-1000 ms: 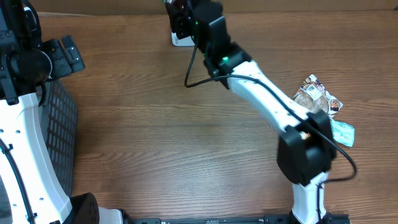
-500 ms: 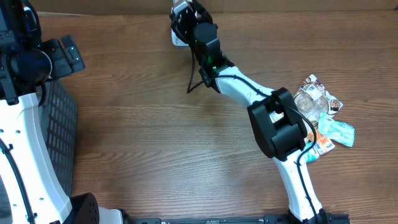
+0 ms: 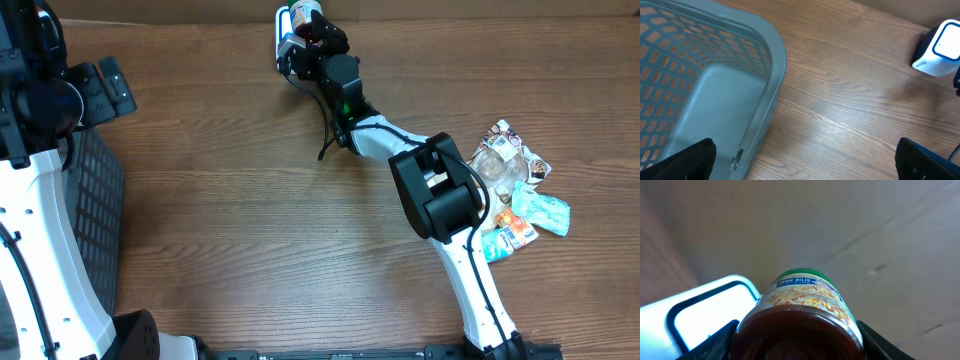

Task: Scan the item barcode
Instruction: 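Hold the brown jar label under the white scanner with the right gripper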

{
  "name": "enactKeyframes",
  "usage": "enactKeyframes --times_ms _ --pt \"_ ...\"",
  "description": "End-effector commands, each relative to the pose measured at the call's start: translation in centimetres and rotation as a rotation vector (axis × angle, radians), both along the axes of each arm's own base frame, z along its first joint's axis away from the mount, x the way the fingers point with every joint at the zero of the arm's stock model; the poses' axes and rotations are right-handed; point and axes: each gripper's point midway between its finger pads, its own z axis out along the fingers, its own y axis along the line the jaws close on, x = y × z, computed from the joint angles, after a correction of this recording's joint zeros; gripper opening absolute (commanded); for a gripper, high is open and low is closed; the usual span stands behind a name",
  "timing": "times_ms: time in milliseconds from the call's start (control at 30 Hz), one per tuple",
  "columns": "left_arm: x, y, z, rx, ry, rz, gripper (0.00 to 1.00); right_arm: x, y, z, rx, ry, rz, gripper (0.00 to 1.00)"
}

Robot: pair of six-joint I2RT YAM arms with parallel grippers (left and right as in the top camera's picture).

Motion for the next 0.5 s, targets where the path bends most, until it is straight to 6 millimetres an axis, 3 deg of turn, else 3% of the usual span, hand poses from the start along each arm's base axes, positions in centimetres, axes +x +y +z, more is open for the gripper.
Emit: enactKeyframes --times_ms 0,467 --pt "0.01 0.21 0.08 0.018 0.003 -0.009 0.99 -0.01 0.29 2.99 0.0 -0.074 0.015 0.54" --pt "0.01 0.21 0.08 0.018 0.003 -0.009 1.0 -0.33 0.79 3.5 0.31 0.024 0.055 0.53"
